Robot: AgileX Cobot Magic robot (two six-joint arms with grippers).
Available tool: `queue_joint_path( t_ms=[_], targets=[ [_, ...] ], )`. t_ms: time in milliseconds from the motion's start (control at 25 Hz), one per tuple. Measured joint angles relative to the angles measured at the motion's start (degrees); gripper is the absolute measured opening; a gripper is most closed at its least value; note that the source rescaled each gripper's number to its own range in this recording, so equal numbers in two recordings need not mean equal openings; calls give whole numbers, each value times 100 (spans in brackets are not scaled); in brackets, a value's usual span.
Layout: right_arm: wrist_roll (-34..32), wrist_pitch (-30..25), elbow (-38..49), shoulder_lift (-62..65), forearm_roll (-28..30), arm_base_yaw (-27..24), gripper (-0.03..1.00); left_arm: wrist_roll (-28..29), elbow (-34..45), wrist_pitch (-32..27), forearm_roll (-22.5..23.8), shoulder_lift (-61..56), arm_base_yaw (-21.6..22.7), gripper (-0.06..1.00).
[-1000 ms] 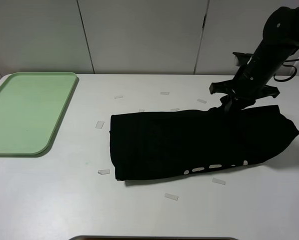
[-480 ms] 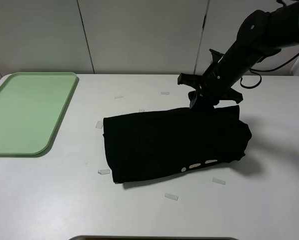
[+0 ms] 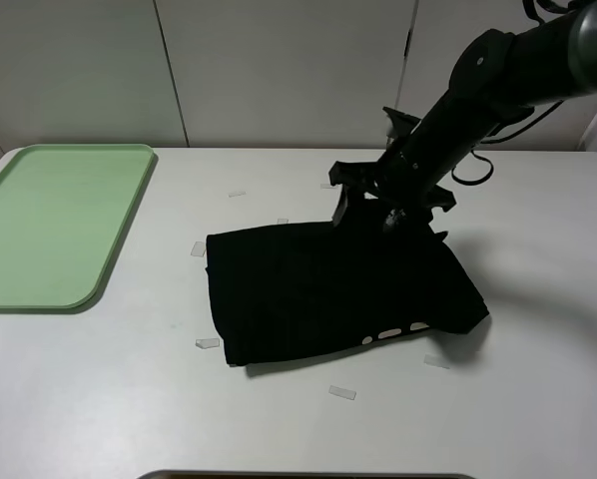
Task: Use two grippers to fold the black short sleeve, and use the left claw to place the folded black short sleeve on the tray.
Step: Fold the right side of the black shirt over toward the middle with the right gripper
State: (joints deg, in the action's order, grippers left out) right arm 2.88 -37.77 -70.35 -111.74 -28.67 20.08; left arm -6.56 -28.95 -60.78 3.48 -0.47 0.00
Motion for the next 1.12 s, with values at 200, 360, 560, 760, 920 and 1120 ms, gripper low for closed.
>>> queue_joint_path(
  t_ms=[200, 360, 560, 760, 920, 1120],
  targets=[
    [2112, -185, 0, 7, -1168, 310, 86, 0, 5, 0, 36, 0, 0, 98],
    [3283, -239, 0, 7, -1412, 387, 87, 0, 5, 0, 53, 0, 0, 98],
    [4102, -247, 0, 134, -1122, 401, 87, 0, 5, 0, 53, 0, 0, 98],
    [3072, -322, 0, 519, 491, 370, 88, 0, 5, 0, 53, 0, 0, 98],
    [2134, -360, 0, 972, 1572, 146, 88, 0, 5, 0, 53, 0, 0, 98],
    [1223, -652, 0, 1085, 2541, -484, 94, 0, 5, 12, 53, 0, 0, 98]
  ],
)
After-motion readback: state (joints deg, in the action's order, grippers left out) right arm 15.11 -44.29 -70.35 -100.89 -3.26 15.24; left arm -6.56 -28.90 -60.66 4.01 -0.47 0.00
